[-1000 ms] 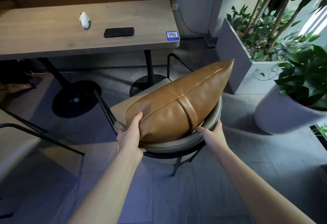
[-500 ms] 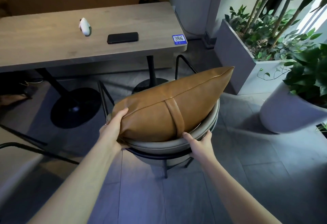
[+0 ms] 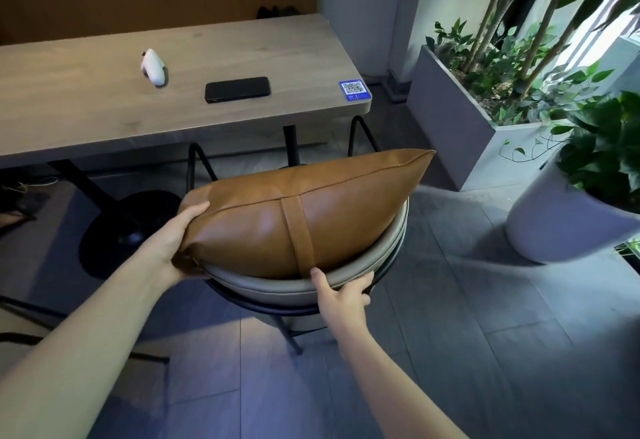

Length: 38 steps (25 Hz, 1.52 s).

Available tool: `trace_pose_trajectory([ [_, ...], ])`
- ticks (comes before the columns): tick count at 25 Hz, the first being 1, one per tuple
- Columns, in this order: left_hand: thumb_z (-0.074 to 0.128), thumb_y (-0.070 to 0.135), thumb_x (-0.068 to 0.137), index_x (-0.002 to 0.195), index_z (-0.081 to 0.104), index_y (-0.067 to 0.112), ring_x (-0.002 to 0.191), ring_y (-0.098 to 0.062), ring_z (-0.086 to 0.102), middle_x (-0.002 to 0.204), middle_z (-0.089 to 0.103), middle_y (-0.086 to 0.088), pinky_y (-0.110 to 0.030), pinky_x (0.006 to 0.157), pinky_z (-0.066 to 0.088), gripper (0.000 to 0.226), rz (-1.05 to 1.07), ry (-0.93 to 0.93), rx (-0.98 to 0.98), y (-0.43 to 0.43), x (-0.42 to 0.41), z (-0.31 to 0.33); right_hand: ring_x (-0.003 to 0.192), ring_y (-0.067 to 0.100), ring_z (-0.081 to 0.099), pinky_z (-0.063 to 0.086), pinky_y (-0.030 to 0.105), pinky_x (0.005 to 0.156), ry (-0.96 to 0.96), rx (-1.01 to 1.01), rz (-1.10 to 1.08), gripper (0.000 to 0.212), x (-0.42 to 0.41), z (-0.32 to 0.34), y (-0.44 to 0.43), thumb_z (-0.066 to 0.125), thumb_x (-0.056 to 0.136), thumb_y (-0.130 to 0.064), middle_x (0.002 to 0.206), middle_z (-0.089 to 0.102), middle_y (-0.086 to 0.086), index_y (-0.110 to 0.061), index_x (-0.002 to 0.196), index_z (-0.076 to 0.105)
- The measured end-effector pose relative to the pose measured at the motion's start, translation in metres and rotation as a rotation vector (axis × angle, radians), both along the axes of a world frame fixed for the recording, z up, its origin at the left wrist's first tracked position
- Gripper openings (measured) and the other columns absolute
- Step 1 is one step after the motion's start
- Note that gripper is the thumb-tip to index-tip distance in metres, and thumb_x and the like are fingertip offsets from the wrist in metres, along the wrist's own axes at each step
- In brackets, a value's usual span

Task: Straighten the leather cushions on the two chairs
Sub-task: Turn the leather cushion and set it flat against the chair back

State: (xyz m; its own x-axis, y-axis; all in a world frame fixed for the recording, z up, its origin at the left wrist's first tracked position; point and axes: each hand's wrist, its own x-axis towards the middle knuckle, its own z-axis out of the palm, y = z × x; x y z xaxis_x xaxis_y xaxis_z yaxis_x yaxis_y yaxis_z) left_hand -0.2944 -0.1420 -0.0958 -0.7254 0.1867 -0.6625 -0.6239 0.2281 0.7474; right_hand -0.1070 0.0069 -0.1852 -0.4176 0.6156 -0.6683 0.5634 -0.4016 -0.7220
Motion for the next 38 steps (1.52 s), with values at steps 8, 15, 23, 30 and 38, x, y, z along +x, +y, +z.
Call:
trace_pose_trajectory([
  [8, 0.081, 0.057, 0.073, 0.139, 0.054, 0.028, 0.112, -0.042, 0.063, 0.127, 0.066, -0.017, -0.061, 0.092, 0.052, 0.077, 0.006, -0.021, -0.022, -0.005, -0.018, 0.002, 0.139, 0.042, 0.041, 0.035, 0.045, 0.1, 0.011, -0.01, -0.007, 0.117, -0.018, 0.001, -0.009, 0.066, 0.092, -0.057, 0.164, 0.012, 0.024, -0.017, 0.162, -0.019],
  [15, 0.079, 0.033, 0.084, 0.16, 0.021, 0.032, 0.155, -0.035, 0.016, 0.169, 0.021, -0.013, -0.064, 0.12, 0.015, 0.095, -0.018, 0.805, -0.773, 0.019, 0.005, 0.035, 0.127, 0.032, 0.054, 0.048, 0.047, 0.105, 0.0, 0.06, 0.09, 0.089, 0.023, 0.015, 0.05, 0.079, 0.08, -0.054, 0.142, 0.054, 0.004, -0.017, 0.145, 0.03],
  [23, 0.076, 0.062, 0.074, 0.159, -0.006, 0.043, 0.157, -0.035, -0.003, 0.173, -0.001, -0.01, -0.061, 0.122, -0.001, 0.12, -0.987, 1.014, -0.85, 0.139, 0.09, 0.032, 0.127, 0.034, 0.056, 0.056, 0.051, 0.095, -0.072, 0.105, 0.17, 0.105, 0.013, 0.033, 0.121, 0.071, 0.066, -0.049, 0.146, 0.056, 0.003, -0.032, 0.16, 0.027],
  [30, 0.056, 0.094, 0.062, 0.158, -0.012, 0.043, 0.141, -0.042, 0.034, 0.158, 0.03, -0.016, -0.065, 0.116, 0.023, 0.129, -0.858, 1.035, -1.111, 0.176, 0.099, 0.021, 0.112, 0.04, 0.063, 0.062, 0.044, 0.068, -0.052, -0.017, 0.139, 0.101, -0.004, 0.021, 0.136, 0.075, 0.062, -0.051, 0.138, 0.058, 0.004, -0.041, 0.154, 0.033],
  [38, 0.064, 0.083, 0.068, 0.155, 0.024, 0.029, 0.151, -0.047, 0.013, 0.163, 0.024, -0.017, -0.071, 0.118, 0.011, 0.11, -0.779, 0.965, -1.062, 0.213, 0.102, 0.02, 0.083, 0.033, 0.05, 0.058, 0.046, 0.068, -0.048, -0.067, 0.205, 0.11, -0.007, 0.003, 0.155, 0.079, 0.041, -0.05, 0.133, 0.062, 0.002, -0.041, 0.144, 0.04],
])
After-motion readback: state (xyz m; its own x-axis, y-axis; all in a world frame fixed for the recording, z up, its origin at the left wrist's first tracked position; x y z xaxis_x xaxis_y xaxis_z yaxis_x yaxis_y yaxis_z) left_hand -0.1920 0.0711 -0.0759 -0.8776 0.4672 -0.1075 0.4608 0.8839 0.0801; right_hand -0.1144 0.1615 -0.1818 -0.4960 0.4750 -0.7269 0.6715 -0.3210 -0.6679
